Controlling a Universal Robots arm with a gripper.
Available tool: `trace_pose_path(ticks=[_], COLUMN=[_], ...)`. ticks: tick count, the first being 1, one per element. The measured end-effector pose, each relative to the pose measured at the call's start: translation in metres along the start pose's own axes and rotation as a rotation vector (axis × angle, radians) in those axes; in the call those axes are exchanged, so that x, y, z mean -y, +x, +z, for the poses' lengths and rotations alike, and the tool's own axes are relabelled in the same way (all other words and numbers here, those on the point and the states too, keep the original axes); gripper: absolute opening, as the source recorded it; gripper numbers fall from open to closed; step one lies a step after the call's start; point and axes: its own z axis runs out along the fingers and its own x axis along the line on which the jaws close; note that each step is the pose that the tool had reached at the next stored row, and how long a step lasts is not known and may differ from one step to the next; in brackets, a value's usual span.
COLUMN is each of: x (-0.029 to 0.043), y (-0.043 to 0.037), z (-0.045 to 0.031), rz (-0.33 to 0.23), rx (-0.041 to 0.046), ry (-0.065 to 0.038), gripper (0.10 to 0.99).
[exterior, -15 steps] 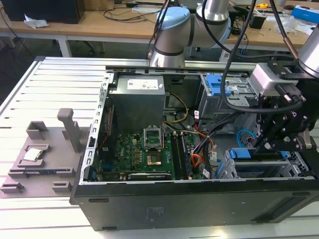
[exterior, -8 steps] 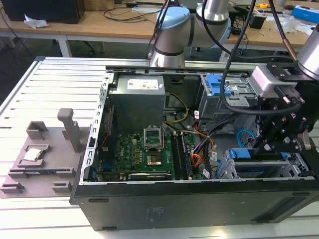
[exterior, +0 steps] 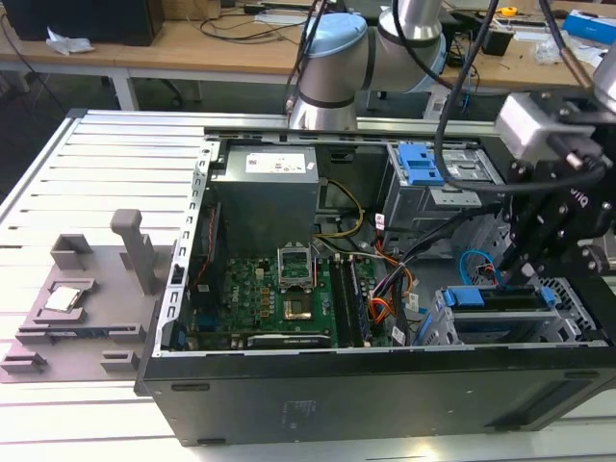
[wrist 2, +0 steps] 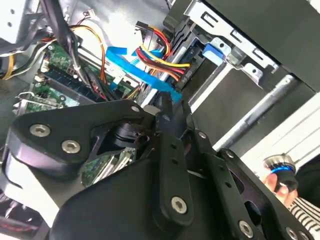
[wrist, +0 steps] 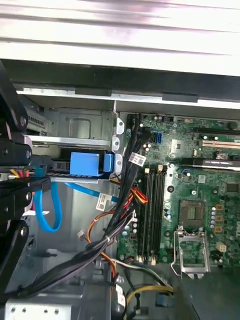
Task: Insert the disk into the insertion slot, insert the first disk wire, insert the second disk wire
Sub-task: 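Insert the second disk wire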
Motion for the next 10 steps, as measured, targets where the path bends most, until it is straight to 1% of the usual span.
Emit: trace_pose_path(ticks=[1, 2, 4, 10], x=[-0.0003, -0.0005, -0.0007, -0.0008], y=[-0.0013, -0.0022, -0.0029, -0.0029], z=[-0.0083, -0.0137, -0.0208, -0.0214], rz=[0.0, 0.0, 0.0, 0.0], rx=[-0.0004, -0.0009, -0.001, -0.001], ry=[0.0, 0.0, 0.0, 0.0], gripper=[0.157, 0.106, 0.106, 0.106])
